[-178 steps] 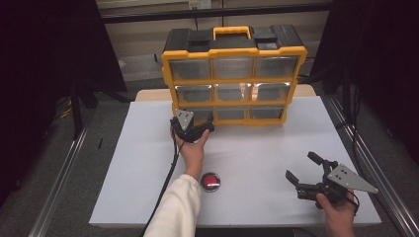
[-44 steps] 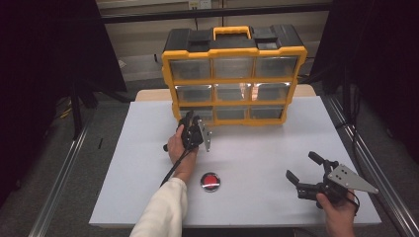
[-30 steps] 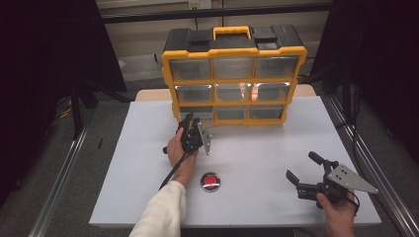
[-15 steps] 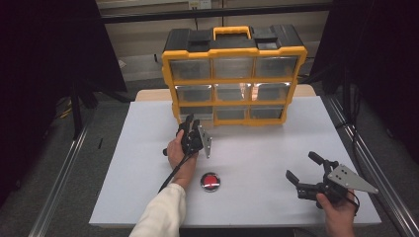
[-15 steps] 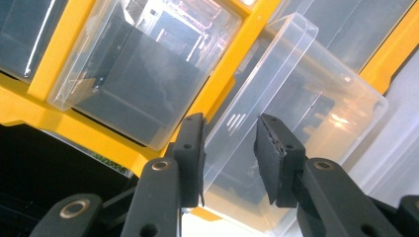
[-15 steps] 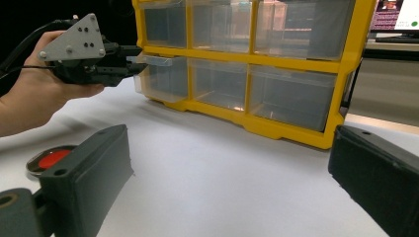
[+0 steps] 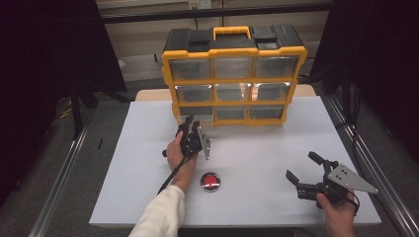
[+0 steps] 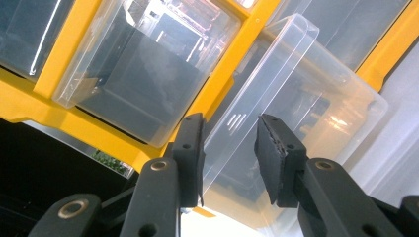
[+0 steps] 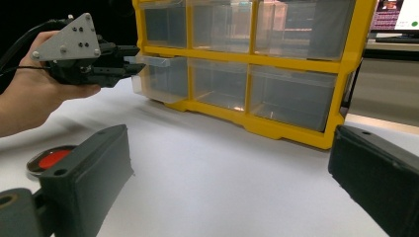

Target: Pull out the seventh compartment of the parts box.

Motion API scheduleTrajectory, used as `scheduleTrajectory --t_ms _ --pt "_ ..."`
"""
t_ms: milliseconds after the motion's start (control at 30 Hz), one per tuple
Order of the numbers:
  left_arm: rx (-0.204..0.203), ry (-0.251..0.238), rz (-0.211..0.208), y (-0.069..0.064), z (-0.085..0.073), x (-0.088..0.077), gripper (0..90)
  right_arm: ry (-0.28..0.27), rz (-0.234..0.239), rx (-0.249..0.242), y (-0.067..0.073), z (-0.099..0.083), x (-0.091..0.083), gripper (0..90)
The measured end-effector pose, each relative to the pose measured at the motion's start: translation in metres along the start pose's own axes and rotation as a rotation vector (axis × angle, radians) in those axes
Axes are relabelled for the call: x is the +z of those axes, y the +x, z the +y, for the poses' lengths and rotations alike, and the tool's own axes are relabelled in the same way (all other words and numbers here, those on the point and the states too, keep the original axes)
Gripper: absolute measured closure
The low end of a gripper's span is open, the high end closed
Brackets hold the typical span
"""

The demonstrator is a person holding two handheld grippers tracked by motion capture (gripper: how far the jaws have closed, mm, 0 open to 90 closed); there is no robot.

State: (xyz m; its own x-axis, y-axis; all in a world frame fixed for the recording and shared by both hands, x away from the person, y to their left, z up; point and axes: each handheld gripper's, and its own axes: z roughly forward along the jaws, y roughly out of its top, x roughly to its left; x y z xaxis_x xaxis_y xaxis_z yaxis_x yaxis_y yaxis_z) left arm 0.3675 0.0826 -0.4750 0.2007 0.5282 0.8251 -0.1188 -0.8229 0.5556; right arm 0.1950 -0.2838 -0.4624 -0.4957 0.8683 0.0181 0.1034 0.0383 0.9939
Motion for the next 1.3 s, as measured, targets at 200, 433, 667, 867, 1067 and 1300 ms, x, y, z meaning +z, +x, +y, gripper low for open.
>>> scheduleTrajectory --t_ms 200,433,667,867,1067,1300 --pt "-0.002 -0.007 0.000 0.000 0.000 -0.001 63.9 0.000 0.001 0.001 0.000 0.000 0.000 2.3" --pt "-0.004 -0.002 -0.003 -0.001 -0.001 -0.003 63.6 0.000 0.001 0.000 0.000 0.000 0.000 2.3" --pt "-0.005 -0.013 -0.005 0.000 0.000 -0.004 63.4 -0.001 0.002 0.000 0.000 0.000 0.000 2.3" --pt "-0.010 -0.008 -0.007 0.000 -0.001 -0.007 63.2 -0.003 -0.001 0.002 0.000 0.000 0.000 2.3" --pt "-0.010 -0.015 -0.010 0.000 -0.001 -0.009 63.1 -0.001 0.000 0.001 0.000 0.000 0.000 2.4" --pt "-0.014 -0.011 -0.013 0.000 -0.001 -0.012 63.0 -0.001 -0.002 0.002 0.000 0.000 0.000 2.3"
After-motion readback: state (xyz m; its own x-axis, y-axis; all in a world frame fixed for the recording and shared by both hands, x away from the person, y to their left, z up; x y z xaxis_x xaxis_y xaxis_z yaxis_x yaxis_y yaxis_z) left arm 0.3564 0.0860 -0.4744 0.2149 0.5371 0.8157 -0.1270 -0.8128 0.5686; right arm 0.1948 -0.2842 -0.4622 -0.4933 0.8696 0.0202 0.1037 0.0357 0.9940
